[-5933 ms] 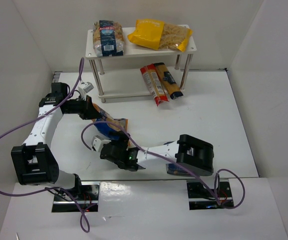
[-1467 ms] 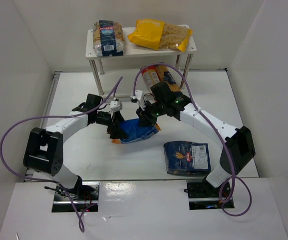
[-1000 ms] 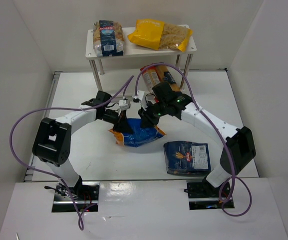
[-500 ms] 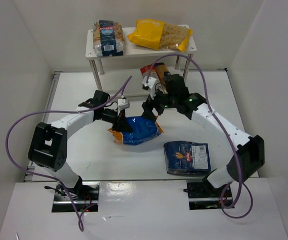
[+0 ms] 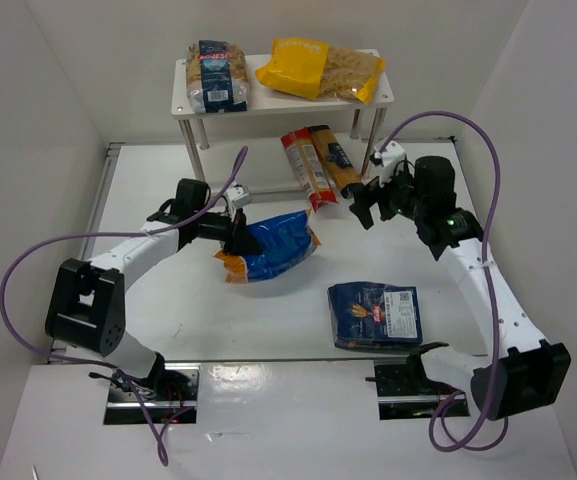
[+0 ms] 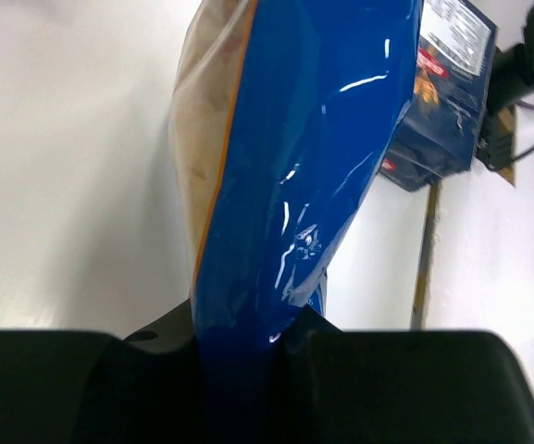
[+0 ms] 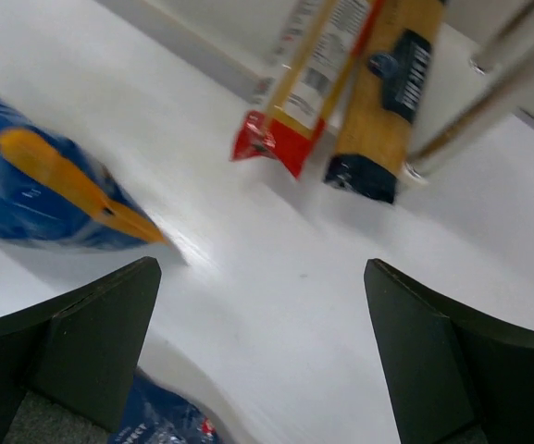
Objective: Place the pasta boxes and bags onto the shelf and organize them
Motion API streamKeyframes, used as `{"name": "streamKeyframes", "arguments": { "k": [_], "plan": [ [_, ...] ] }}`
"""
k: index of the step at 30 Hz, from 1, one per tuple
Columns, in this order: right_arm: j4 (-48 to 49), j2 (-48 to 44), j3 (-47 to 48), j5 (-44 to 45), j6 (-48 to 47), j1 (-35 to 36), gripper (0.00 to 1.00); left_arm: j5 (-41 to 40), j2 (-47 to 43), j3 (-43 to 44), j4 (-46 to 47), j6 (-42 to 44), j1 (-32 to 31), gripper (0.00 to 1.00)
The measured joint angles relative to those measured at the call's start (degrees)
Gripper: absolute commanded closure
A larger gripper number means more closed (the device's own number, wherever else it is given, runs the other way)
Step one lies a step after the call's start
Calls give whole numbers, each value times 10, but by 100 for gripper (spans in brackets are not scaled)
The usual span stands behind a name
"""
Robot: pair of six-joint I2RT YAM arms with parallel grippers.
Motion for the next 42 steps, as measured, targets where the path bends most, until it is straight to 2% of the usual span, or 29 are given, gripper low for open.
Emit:
{"name": "streamKeyframes", "arguments": {
  "k": [11, 20, 35, 42],
  "plan": [
    [-2, -83, -93, 30, 1, -164, 1, -121, -65, -53, 124, -181, 15, 100],
    [-3, -145, -134, -10, 4, -275, 1, -203, -73, -70, 198, -281, 15, 100],
    [-2, -145, -149, -72, 4, -349, 1, -353, -70, -72, 254, -366, 18, 100],
    [-2, -144, -150, -83, 4, -359, 1, -419, -22, -63, 272, -373, 28, 100]
  ]
}}
